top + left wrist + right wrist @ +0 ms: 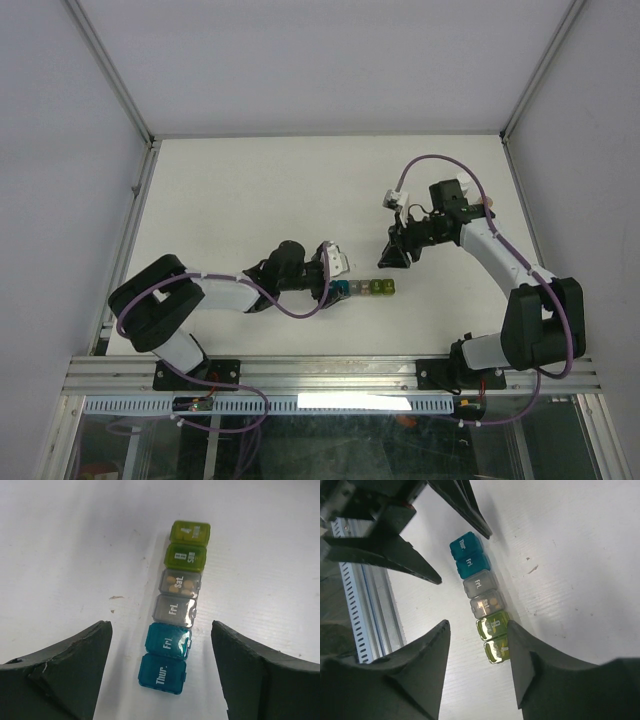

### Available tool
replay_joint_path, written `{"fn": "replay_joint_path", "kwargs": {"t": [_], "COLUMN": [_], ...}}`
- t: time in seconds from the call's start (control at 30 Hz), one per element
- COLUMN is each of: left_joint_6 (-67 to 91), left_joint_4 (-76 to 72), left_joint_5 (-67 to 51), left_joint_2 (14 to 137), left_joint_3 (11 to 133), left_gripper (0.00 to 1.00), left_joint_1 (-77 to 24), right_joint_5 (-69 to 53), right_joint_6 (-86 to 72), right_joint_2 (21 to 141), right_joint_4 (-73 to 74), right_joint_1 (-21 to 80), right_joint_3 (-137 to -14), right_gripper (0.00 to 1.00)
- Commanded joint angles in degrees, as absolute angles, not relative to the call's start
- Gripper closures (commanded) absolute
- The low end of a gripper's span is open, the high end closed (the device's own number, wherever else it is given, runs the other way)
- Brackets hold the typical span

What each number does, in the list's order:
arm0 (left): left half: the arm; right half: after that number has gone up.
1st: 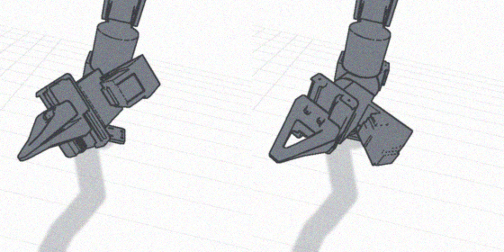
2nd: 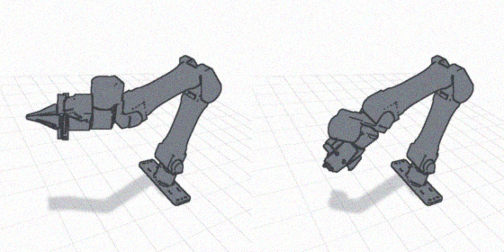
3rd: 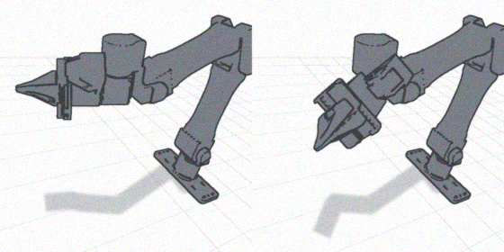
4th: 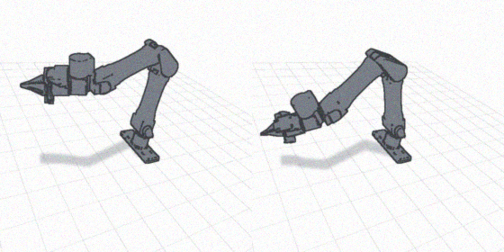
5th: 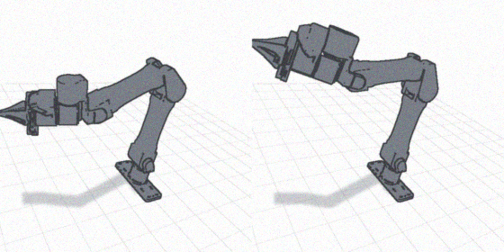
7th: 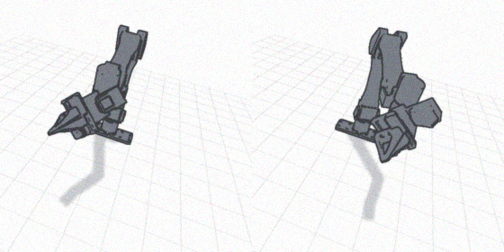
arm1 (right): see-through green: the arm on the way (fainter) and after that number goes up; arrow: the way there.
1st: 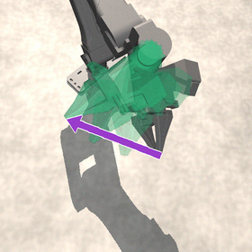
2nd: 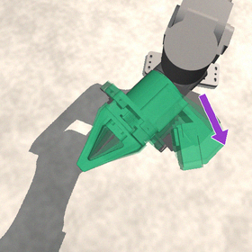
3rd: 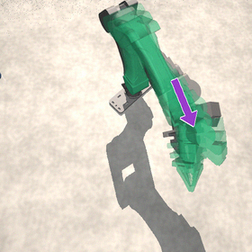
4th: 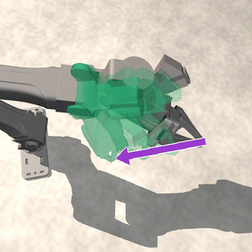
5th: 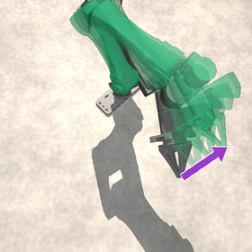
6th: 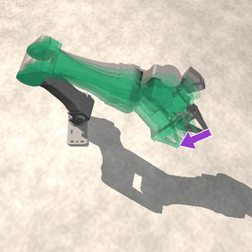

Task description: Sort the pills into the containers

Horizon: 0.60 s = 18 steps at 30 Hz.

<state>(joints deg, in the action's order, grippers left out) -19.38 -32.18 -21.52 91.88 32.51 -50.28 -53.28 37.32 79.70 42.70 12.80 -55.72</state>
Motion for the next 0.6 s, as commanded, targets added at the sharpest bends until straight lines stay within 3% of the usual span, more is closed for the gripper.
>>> {"fn": "replay_joint_path", "kwargs": {"t": [0.0,0.1,0.17,0.2,0.3,0.57], "left_joint_6": [-11.3,-3.7,2.0,4.6,11.2,15.8], "left_joint_4": [-38.5,-38.7,-39.4,-40.1,-40.7,-34.6], "left_joint_5": [-20.1,-19.6,-18.7,-18.2,-17.0,-13.4], "left_joint_2": [83.5,77.4,73.2,71.2,66.0,56.7], "left_joint_3": [30.1,28.7,27.5,26.5,24.7,24.1], "left_gripper": [0.18,0.17,0.12,0.1,0.04,0.03], "left_joint_1": [-50.1,-48.1,-46.1,-45.1,-41.9,-38.4], "right_joint_5": [-55.8,-58.7,-60.8,-60.9,-57.5,-37.9], "right_joint_6": [43.2,50.8,61.9,67.5,75.7,58.6], "right_joint_2": [75.6,71.8,68.8,67.7,68.2,73.2], "right_joint_4": [41.9,40.0,39.7,39.8,40.1,20.8], "right_joint_1": [12.6,12.7,13.0,13.5,16.4,28.5], "right_joint_3": [-53.1,-49.3,-44.5,-42.5,-40.3,-38.9], "right_gripper": [0.44,0.25,0.06,0.02,0.01,0.03]}}
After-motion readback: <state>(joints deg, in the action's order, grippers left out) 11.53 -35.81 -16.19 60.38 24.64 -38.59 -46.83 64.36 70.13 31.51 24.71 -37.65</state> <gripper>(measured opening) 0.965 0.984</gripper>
